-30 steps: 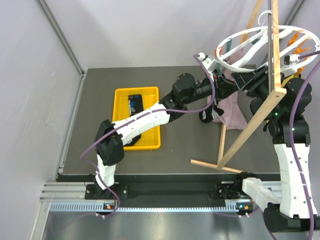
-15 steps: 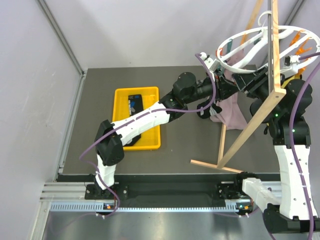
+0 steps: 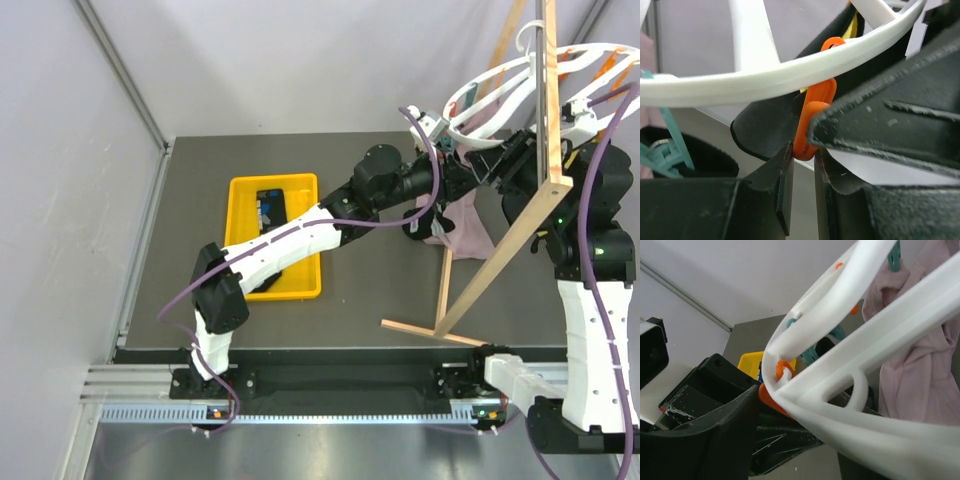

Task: Clip the socks to the hanger
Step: Open the clamp at the hanger.

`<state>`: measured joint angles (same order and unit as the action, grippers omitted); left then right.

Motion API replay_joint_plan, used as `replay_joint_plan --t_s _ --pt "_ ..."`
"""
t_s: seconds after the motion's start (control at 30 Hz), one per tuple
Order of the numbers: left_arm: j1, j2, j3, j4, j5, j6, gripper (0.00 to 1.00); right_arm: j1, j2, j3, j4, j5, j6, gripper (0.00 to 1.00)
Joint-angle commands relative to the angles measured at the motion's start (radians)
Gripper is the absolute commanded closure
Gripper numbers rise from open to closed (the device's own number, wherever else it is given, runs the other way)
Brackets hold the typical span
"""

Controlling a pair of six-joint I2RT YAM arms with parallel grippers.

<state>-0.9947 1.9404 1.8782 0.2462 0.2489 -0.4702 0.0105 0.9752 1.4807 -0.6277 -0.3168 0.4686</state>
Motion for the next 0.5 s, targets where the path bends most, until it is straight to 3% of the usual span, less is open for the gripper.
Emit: replay_joint_plan --t_s 0.0,0.03,0.1,0.47 --pt "0.007 -0.023 0.055 -0.039 -0.082 0.021 1.0 -0.003 0.003 0.061 -0.093 0.036 -0.094 0.38" --pt "0.005 -0.023 0.058 -0.05 -0.085 0.025 1.0 -0.003 0.005 0.069 -0.099 0.045 -0.108 0.33" --pt "0.001 -0.023 0.062 -0.061 -0.094 0.033 1.0 -0.003 0.005 0.076 -0.106 0.05 -0.116 0.32" --pt "-0.018 -0.014 0.084 -0.094 -0.119 0.059 1.0 0.051 -0.006 0.036 0.011 0.002 -0.105 0.47"
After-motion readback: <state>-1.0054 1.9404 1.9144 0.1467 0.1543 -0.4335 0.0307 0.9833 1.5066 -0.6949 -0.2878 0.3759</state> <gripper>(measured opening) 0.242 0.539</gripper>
